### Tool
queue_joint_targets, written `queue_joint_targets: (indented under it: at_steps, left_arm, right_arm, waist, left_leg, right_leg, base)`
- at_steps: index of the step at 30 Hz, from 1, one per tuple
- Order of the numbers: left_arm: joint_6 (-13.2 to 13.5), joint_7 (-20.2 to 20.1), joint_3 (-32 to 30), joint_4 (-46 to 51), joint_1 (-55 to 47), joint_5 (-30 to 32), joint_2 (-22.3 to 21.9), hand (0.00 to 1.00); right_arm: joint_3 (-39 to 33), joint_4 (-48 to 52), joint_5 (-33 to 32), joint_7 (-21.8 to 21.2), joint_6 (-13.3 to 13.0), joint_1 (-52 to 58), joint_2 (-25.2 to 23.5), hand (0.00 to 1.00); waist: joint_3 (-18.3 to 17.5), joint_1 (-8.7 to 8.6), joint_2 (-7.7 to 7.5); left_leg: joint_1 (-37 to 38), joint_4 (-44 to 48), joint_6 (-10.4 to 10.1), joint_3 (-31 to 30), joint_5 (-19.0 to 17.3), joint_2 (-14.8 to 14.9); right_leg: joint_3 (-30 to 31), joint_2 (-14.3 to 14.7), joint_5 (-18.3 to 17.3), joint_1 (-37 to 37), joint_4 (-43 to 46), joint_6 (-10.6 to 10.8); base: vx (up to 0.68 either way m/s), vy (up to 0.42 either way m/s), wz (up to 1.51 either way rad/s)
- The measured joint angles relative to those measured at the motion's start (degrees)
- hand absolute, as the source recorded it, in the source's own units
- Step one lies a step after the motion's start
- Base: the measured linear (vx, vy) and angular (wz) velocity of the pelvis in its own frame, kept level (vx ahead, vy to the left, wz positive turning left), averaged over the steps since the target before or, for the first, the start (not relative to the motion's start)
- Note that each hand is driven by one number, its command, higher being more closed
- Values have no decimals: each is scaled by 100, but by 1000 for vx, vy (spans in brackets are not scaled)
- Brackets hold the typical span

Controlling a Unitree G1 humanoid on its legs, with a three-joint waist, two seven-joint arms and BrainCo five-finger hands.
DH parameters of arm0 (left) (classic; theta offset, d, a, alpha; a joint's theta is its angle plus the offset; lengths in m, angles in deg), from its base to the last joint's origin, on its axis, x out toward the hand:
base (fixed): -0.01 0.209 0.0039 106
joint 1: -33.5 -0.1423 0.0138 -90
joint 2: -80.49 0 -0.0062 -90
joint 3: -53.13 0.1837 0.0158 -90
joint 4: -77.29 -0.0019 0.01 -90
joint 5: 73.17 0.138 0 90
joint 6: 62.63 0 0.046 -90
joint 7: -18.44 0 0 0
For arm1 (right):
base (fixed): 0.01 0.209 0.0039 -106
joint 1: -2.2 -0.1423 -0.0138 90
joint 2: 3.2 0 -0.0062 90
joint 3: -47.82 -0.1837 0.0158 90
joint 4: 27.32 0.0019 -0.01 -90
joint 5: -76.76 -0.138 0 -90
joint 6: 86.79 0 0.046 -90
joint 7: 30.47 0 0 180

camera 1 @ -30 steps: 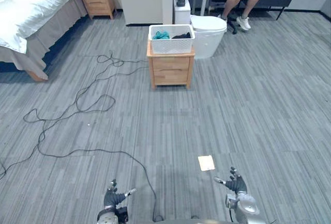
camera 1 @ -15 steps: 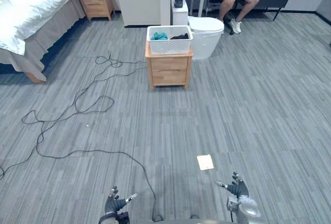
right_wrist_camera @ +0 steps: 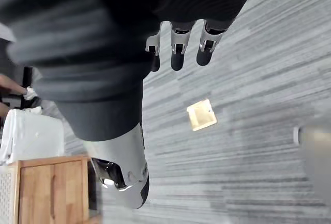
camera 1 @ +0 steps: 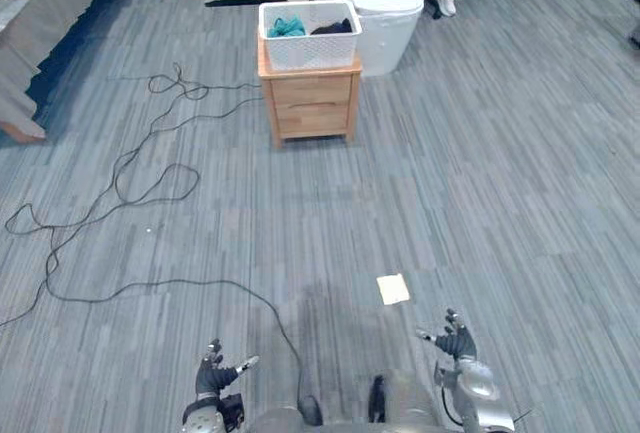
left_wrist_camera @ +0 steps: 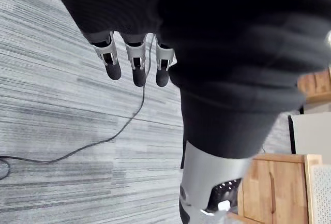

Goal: Pick up the laundry basket with both hands and put the clothes into the washing machine.

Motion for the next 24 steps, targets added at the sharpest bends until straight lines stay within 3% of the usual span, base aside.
queue_joint_targets:
  at_steps: [1, 2, 3, 4, 5, 6, 7, 8, 10, 11, 12, 13, 14, 16, 17, 18, 19, 21, 22, 23, 24]
  left_arm:
    - [6, 2, 0, -11, 69, -3, 26, 0]
    - [11, 8, 1, -42, 187, -17, 47, 0]
    - [16, 12, 7, -57, 289, -42, 66, 0]
    - [18, 15, 9, -64, 316, -42, 67, 0]
    - [20, 12, 40, -77, 299, -41, 50, 0]
    - [25, -1, 72, -113, 274, -41, -16, 0]
    - [27, -2, 115, -142, 282, -41, -71, 0]
    - [34, -16, 223, -167, 283, -41, -85, 0]
    - [41, -17, 205, -171, 278, -43, -137, 0]
    - [51, -20, 161, -172, 265, -49, -208, 0]
    - [52, -24, 166, -149, 267, -49, -253, 0]
    - [85, -41, 174, -28, 261, -50, -391, 0]
    - [94, -46, 174, -10, 262, -50, -421, 0]
    - [102, -150, 177, 83, 230, -47, -576, 0]
    - [100, -150, 175, 105, 206, -43, -587, 0]
    - [92, -149, 174, 157, 182, -45, -585, 0]
    - [95, -140, 177, 249, 174, -41, -561, 0]
    - [94, -129, 181, 315, 43, -40, -579, 0]
    - [91, -131, 189, 312, -25, -41, -584, 0]
    - [80, -133, 184, 271, -144, -41, -572, 0]
    - [77, -115, 172, 237, -154, -45, -575, 0]
  right_arm:
    - [-1, 16, 0, 1, -4, -6, 11, 0]
    - [-1, 48, -1, 3, -6, -32, 25, 0]
    - [0, 177, -2, 5, -5, -1, 37, 0]
    - [1, 263, 0, 6, -9, 35, 54, 0]
    - [6, 446, -2, 7, -11, 164, 83, 0]
    - [5, 571, -1, -2, -23, 299, 137, 0]
    - [3, 566, -1, -11, -14, 254, 188, 0]
    - [17, 573, 0, -21, -13, 168, 206, 0]
    - [189, 642, -1, -31, -8, 109, 213, 0]
    - [221, 752, -7, -30, -3, 143, 151, 0]
    - [229, 968, -13, -19, -5, 251, 101, 0]
    - [238, 1363, -67, -8, -30, 367, 73, 0]
    - [233, 1427, -80, -6, -41, 383, 70, 0]
    - [231, 1717, -130, -5, -77, 403, 79, 0]
    - [231, 1745, -130, -3, -71, 396, 82, 0]
    - [289, 1755, -128, 1, -65, 401, 54, 0]
    - [343, 1747, -122, 9, -57, 413, 71, 0]
    - [338, 1651, -112, 6, -57, 445, 55, 0]
    - [339, 1553, -111, 7, -57, 463, 53, 0]
    - [347, 1362, -109, 8, -45, 460, 21, 0]
    - [327, 1284, -104, 6, -16, 476, -48, 0]
  waist:
    - [15, -14, 15]
    - [65, -117, -12]
    - [111, -203, -90]
    - [126, -221, -119]
    - [105, -240, -169]
    - [61, -310, -221]
    - [103, -313, -65]
    - [140, -287, 116]
    - [228, -273, 255]
    - [269, -210, 330]
    - [286, -113, 320]
    - [335, 3, 243]
    - [341, 35, 223]
    - [337, 221, 202]
    - [349, 243, 180]
    - [384, 344, 112]
    - [377, 464, 35]
    - [284, 494, 13]
    - [222, 497, 41]
    - [57, 517, 82]
    - [-16, 600, -18]
  left_leg:
    - [43, -14, -14, -88, -15, 58]
    - [160, -65, -40, -271, -22, 141]
    - [322, -104, -198, -425, -69, 140]
    - [438, -107, -316, -481, -137, 130]
    - [706, -113, -569, -587, -294, 84]
    - [924, 44, -707, -711, -386, 71]
    - [909, 293, -722, -686, -391, 135]
    - [513, 1249, -1030, -588, -202, 307]
    - [-588, 3719, -1589, -485, 644, 656]
    - [-1201, 5180, -1553, -340, 615, 1043]
    - [-1616, 5935, -1417, -195, 532, 1250]
    - [-2194, 6329, -1102, 30, 339, 1409]
    - [-2316, 6308, -1037, 116, 298, 1431]
    - [-3191, 5446, -644, 453, 55, 1485]
    - [-3350, 5018, -615, 476, 38, 1439]
    - [-3504, 3883, -655, 450, 88, 1241]
    - [-3546, 2735, -828, 292, 226, 1026]
    - [-3545, 1422, -952, -64, 558, 791]
    - [-3535, 1253, -947, -148, 634, 785]
    - [-3528, 1410, -858, -235, 1107, 764]
    - [-3443, 1755, -740, -92, 1350, 693]
  right_leg:
    - [-64, 112, 127, -113, -304, -29]
    - [-120, 305, 575, -312, -1130, -19]
    - [-122, 427, 1024, -397, -1898, -55]
    - [-95, 496, 1227, -443, -2143, -63]
    - [-2, 597, 1544, -449, -2361, -337]
    - [68, 513, 2223, -470, -1981, -837]
    - [-31, 542, 2114, -518, -1660, -944]
    - [-58, 608, 1722, -472, -1391, -935]
    - [-82, 732, 1435, 36, -1615, -1005]
    - [-109, 901, 1336, 612, -1922, -996]
    - [-99, 973, 1235, 1090, -2149, -1028]
    - [-47, 985, 1062, 1791, -2509, -997]
    - [-25, 981, 1032, 1919, -2579, -989]
    - [87, 973, 796, 2634, -2971, -898]
    - [101, 946, 717, 2764, -3006, -868]
    - [205, 826, 504, 2992, -2993, -812]
    - [353, 696, 277, 3156, -2937, -693]
    - [543, 575, -48, 3425, -2908, -421]
    - [622, 540, -179, 3518, -2873, -330]
    - [800, 383, -489, 3636, -2686, -133]
    - [953, 102, -709, 3571, -2134, 156]
  base:
    - [614, 12, 61]
    - [584, -30, 75]
    - [620, -48, 76]
    - [668, -82, 65]
    - [721, -114, 67]
    - [736, -129, 61]
    - [746, -153, 38]
    - [713, -181, 9]
    - [794, -219, 14]
    - [741, -181, 12]
    - [831, -165, 14]
    - [672, -131, 9]
    - [624, -98, 0]
    - [587, -22, -13]
    - [587, 35, -17]
    - [718, 124, -39]
    - [603, 139, -48]
    - [625, 208, -49]
    - [678, 320, -78]
    - [712, 372, -103]
    - [714, 381, -108]
